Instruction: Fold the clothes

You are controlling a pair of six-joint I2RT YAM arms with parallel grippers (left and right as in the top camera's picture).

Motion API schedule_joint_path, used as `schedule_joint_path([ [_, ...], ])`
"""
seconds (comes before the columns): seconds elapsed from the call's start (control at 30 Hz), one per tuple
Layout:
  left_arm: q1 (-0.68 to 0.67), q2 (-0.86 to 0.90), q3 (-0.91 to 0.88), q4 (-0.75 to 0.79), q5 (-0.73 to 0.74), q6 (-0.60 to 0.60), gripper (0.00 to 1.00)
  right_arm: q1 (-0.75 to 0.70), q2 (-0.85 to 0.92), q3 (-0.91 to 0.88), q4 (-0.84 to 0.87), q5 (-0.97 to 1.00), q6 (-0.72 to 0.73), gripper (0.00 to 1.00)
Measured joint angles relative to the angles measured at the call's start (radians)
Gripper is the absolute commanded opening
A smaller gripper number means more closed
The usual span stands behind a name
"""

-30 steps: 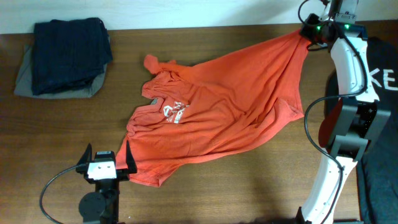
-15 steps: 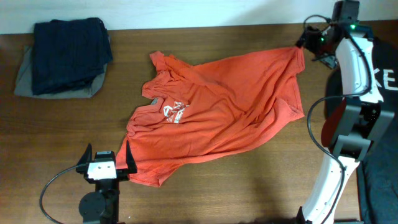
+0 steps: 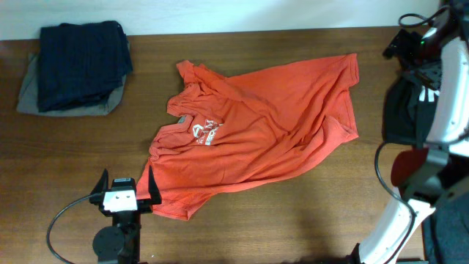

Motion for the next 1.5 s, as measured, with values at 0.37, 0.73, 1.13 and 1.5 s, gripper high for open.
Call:
schedule_joint_path([
  [0.37,0.000,0.000,0.000,0.000,0.000,0.000,0.99,0.035,-0.156,-0.022,-0.135,0.008,-0.051,0.99],
  [0.73,0.000,0.000,0.000,0.000,0.000,0.000,0.99,0.156,-0.459,-0.309,-0.124,0.010,-0.061,0.99],
  [1.13,0.000,0.000,0.000,0.000,0.000,0.000,0.99,0.216,-0.357,-0.710,0.222,0.012,-0.061,0.99],
  [1.5,0.000,0.000,0.000,0.000,0.000,0.000,0.99,0.216,-0.290,-0.943,0.612,-0.022,-0.336,0.99],
])
